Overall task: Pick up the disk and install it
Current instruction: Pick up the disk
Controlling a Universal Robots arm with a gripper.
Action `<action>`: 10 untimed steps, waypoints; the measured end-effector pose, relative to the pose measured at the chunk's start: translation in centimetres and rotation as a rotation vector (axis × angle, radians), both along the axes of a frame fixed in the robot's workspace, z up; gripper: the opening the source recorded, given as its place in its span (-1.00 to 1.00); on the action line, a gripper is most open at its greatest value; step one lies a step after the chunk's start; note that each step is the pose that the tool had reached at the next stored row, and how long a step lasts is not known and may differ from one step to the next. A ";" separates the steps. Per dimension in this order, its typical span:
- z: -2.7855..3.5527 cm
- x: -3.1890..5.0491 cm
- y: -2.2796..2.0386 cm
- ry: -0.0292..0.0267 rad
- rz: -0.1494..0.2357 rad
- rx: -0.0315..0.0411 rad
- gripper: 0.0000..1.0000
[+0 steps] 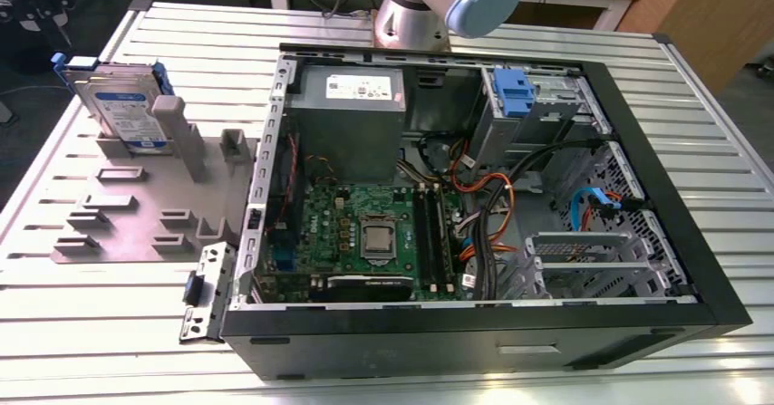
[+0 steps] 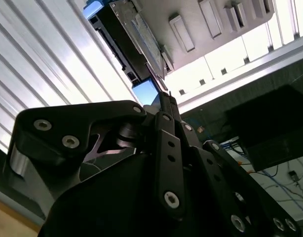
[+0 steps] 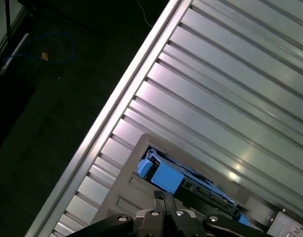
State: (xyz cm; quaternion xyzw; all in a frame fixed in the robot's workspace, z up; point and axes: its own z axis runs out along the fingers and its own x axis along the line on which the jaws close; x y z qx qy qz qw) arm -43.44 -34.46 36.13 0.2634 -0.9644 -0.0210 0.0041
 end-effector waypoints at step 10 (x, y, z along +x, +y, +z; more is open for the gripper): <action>0.00 0.00 0.00 0.0000 0.123 0.0000 -0.79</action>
